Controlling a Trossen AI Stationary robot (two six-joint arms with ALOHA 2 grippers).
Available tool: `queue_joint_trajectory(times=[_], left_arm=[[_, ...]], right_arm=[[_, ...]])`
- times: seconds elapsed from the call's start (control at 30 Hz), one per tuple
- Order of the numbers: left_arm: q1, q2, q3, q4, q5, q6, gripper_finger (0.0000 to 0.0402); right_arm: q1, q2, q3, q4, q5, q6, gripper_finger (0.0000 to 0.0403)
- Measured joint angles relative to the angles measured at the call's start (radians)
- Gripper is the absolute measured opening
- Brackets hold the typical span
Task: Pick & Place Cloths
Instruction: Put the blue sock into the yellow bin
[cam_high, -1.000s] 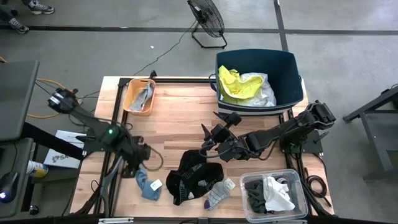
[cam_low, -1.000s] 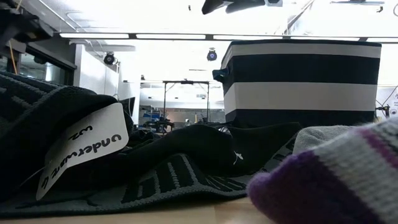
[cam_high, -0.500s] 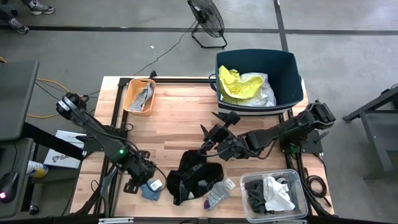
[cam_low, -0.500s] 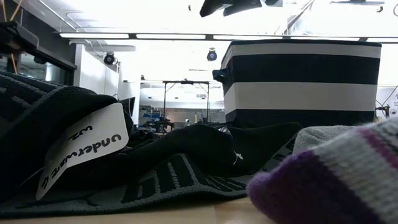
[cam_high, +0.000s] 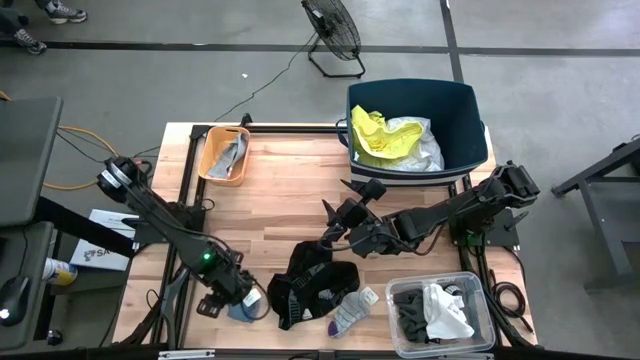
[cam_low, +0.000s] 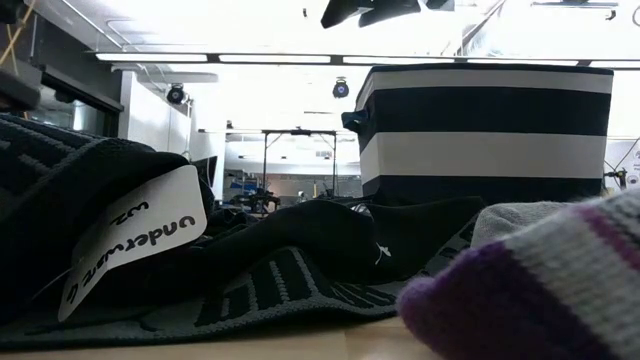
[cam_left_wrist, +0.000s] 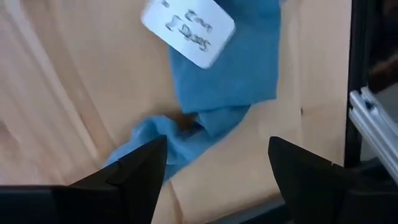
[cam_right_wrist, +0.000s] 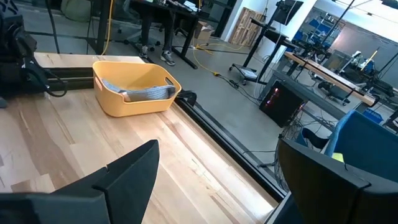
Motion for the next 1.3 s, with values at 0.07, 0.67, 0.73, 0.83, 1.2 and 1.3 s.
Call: queue_joint_trajectory(times=[0.07, 0.67, 0.73, 0.83, 1.2, 1.3], left_arm=[[-0.013, 0.002, 0.000, -0.005, -0.002, 0.001, 0.0283], [-0.063, 0.088, -0.005, 0.040, -0.035, 0.080, 0.0290], [-0.063, 0.103, -0.005, 0.050, -0.035, 0.081, 0.0290], [-0.063, 0.111, -0.005, 0.054, -0.038, 0.104, 0.0287], [-0.061, 0.164, -0.005, 0.053, -0.065, 0.177, 0.0204], [-0.061, 0.164, -0.005, 0.049, -0.064, 0.175, 0.0163]], right_arm=[[0.000, 0.000, 0.000, 0.000, 0.000, 0.000, 0.0320], [0.000, 0.000, 0.000, -0.004, -0.007, 0.006, 0.0320], [0.000, 0.000, 0.000, -0.004, -0.007, 0.007, 0.0320], [0.000, 0.000, 0.000, -0.004, -0.007, 0.008, 0.0320], [0.000, 0.000, 0.000, -0.008, -0.007, 0.012, 0.0320], [0.000, 0.000, 0.000, -0.008, -0.007, 0.011, 0.0320]])
